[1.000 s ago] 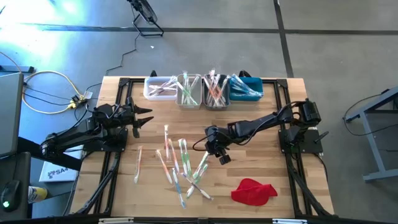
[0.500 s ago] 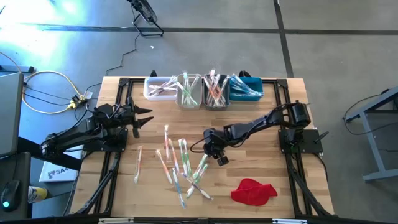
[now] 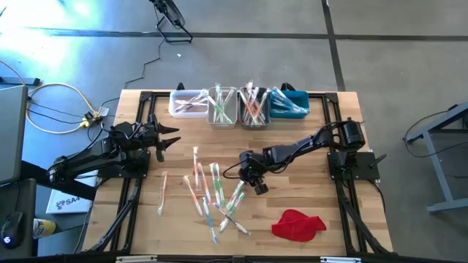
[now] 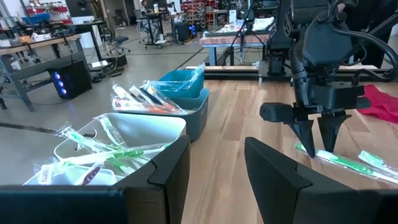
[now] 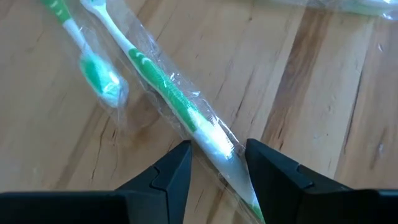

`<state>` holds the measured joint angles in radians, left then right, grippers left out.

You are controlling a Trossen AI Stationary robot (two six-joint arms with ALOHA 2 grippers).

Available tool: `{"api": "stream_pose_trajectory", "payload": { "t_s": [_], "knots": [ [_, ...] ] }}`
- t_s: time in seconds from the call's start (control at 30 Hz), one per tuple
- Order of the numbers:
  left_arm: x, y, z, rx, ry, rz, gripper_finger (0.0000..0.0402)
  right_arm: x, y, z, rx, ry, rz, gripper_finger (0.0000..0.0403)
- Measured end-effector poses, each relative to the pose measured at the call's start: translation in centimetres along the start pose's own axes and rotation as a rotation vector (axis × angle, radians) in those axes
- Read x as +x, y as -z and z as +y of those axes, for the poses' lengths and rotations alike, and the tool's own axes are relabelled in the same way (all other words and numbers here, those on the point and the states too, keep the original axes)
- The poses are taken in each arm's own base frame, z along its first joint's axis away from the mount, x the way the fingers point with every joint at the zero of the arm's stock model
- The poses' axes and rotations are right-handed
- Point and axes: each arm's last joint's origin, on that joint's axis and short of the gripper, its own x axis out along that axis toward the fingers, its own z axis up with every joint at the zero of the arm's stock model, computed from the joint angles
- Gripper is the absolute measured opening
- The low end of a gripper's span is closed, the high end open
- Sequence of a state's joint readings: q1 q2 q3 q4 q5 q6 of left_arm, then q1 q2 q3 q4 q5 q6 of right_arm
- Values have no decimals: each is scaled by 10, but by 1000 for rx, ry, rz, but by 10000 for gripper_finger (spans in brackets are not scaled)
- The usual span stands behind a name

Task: Pick & Place Toothbrushes
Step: Put the green toothbrush into the gray bin

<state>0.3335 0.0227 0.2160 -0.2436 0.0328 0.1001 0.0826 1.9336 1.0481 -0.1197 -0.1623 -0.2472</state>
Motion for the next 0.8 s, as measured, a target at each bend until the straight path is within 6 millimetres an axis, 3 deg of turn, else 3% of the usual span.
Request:
{"api": "stream_pose_trajectory", "payload": {
  "t_s": [0.47,0.8],
  "knots": [
    [0,0,0,-1,0,0,150,0,2,-2,39,9,7,146],
    [0,0,0,-1,0,0,150,0,3,-7,-2,9,9,54]
  ]
}}
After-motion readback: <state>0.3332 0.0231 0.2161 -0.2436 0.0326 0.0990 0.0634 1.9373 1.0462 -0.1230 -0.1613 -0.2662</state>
